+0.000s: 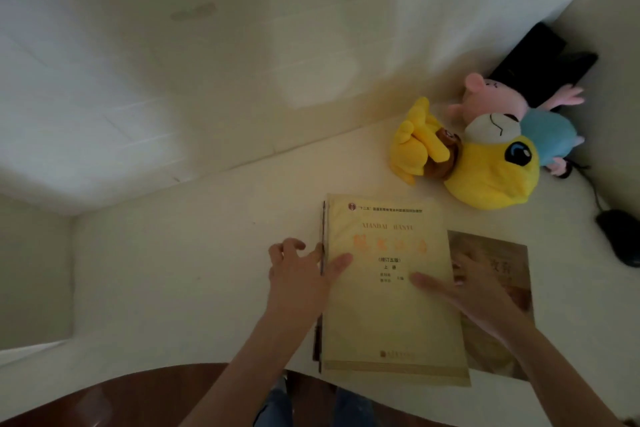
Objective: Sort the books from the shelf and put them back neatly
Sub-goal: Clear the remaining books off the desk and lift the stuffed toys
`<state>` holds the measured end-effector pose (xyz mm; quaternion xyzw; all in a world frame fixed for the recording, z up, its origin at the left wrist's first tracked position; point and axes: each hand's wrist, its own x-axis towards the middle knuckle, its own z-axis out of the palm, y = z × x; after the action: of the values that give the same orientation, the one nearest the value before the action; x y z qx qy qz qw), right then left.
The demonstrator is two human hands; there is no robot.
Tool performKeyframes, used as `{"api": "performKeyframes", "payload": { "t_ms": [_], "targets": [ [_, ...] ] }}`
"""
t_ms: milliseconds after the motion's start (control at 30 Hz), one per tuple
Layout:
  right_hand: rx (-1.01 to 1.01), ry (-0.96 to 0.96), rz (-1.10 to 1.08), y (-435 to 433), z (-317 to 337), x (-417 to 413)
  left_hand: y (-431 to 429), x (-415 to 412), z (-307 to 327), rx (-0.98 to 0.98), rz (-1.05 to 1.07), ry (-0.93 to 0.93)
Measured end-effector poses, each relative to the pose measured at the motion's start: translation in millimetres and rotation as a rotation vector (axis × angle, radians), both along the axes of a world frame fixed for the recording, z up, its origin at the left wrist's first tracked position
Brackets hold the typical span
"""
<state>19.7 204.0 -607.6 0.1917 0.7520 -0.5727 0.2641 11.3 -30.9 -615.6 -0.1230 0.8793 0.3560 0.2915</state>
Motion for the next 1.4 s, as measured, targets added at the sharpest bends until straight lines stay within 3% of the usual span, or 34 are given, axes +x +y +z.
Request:
{"api": "performKeyframes", "payload": {
  "t_ms": [33, 233, 333, 567, 600, 700, 800, 1033, 1167, 1333, 1400],
  "targets": [
    [0.021, 0.008, -0.001, 1, 0, -3, -3, -1, 1, 0.022, 0.030, 0.009],
    [-0.036, -0.070, -0.143, -12, -15, 12, 8, 3, 0, 0.625, 0.350, -0.152],
    [-0.046, -0.066, -0.259, -21, -19, 18, 22, 8, -26, 0.648, 0.425, -0.159],
    [-0.129, -0.066, -0.335, -10, -23, 14, 36, -14, -13, 0.489, 0.366, -0.166],
    [-0.133, -0.071, -0.321, -9, -25, 14, 34, -13, -13, 0.519, 0.382, -0.171],
    [-0.189, -0.094, -0.322, -7, -24, 13, 13, 1, -24, 0.854, 0.504, -0.275],
    [-0.205, -0.111, -0.317, -5, -21, 11, -5, 8, -20, 0.883, 0.529, -0.240],
    [-0.264, -0.132, -0.305, -2, -16, 8, -13, 7, -27, 0.724, 0.271, -0.171],
    [-0.243, -0.126, -0.267, -2, -17, 11, -35, 10, -33, 0.742, 0.216, -0.046],
    [-0.222, -0.054, -0.290, -4, -12, -2, -54, 42, -41, 0.526, -0.470, -0.022],
    [-0.222, -0.042, -0.330, -7, -13, -12, -43, 58, -46, 0.452, -0.535, 0.064]
  ]
}}
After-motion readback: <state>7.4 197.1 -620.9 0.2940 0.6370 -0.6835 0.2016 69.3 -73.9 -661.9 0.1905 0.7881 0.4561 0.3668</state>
